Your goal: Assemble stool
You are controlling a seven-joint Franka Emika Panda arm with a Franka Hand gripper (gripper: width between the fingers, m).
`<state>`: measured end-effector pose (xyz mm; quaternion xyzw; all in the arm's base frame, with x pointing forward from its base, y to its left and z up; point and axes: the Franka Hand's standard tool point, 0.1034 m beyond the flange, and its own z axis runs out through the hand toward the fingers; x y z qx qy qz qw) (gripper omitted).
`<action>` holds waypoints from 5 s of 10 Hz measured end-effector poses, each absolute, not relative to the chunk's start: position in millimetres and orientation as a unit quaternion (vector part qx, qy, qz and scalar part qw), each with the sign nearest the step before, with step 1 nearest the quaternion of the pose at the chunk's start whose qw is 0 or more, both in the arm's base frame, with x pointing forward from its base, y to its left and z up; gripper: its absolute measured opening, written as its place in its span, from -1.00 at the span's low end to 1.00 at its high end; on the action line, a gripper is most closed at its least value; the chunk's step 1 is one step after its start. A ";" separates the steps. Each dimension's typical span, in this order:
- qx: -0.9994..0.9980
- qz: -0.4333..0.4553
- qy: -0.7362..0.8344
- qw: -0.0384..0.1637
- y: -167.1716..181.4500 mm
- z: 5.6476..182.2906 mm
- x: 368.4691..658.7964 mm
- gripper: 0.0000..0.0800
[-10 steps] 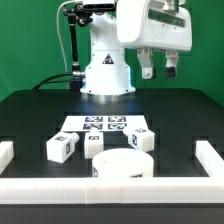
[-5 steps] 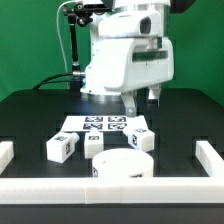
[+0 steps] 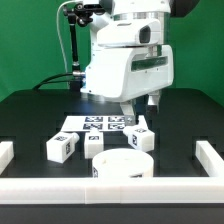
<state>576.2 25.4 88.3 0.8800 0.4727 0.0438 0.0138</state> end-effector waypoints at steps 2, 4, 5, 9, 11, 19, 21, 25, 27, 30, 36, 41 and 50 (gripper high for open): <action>0.879 0.038 0.474 0.012 18.4 77.3 578.9 0.62; 0.882 0.035 0.471 0.009 14.1 58.9 587.4 0.62; 0.883 0.032 0.469 0.006 12.5 48.9 584.6 0.62; 0.884 0.029 0.468 0.000 17.3 26.8 573.1 0.62; 0.883 0.028 0.468 -0.001 16.1 21.5 571.0 0.62; 0.885 0.029 0.466 -0.001 7.5 16.0 570.5 -0.39; 0.885 0.029 0.466 -0.001 7.5 16.0 570.5 -0.76; 0.885 0.028 0.466 -0.001 7.5 15.7 570.2 -0.93; 0.885 0.028 0.466 -0.001 7.5 15.6 570.1 -0.93; 0.877 0.031 0.479 -0.007 36.5 15.3 574.6 -0.93; 0.869 0.049 0.492 -0.015 106.0 16.0 581.6 -0.93; 0.877 0.048 0.478 -0.015 108.9 15.6 581.3 -0.93; 0.891 0.050 0.452 -0.002 79.4 65.5 579.5 0.62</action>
Offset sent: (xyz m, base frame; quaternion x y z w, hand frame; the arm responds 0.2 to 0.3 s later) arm 0.0188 -0.0059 -0.0199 0.0082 0.0133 -0.0161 0.9997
